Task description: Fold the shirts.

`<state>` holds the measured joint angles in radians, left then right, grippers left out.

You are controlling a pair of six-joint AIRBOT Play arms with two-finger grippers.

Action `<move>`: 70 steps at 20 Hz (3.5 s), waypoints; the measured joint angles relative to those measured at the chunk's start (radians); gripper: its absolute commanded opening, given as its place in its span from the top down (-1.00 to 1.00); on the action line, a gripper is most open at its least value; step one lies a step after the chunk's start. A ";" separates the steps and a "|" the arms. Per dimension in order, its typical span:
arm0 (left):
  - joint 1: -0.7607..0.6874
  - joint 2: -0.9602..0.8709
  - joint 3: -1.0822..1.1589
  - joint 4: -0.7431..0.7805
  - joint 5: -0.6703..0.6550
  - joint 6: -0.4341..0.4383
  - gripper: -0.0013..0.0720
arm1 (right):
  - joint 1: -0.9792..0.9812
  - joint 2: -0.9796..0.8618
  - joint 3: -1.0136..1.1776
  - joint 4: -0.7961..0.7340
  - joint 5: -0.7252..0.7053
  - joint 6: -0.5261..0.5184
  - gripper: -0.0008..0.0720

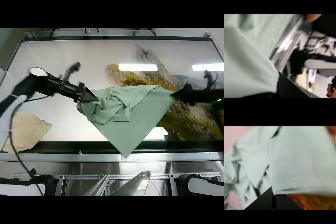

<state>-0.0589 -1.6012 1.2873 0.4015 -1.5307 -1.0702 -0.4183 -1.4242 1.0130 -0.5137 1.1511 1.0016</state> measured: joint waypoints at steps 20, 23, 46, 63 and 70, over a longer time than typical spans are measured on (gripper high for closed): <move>0.655 0.554 -0.544 -0.235 0.036 0.026 0.89 | 0.000 0.225 0.402 0.011 -0.079 0.020 0.92; 0.656 0.410 -0.610 -0.238 0.082 0.066 0.33 | 0.097 0.047 0.403 0.011 -0.145 -0.001 0.52; 0.653 0.051 -0.183 0.248 0.219 0.060 -0.91 | 0.000 -0.119 -0.184 -0.159 0.054 0.036 0.27; 0.481 -0.156 -0.080 0.352 0.268 0.059 0.05 | 0.288 -0.156 -0.280 0.016 -0.148 0.015 0.92; 0.396 -0.265 0.100 0.467 0.182 0.031 0.91 | 0.288 -0.153 -0.280 0.021 -0.153 0.015 0.93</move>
<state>0.3370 -1.8664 1.3876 0.8684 -1.3491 -1.0397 -0.1299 -1.5772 0.7330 -0.4923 0.9981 1.0164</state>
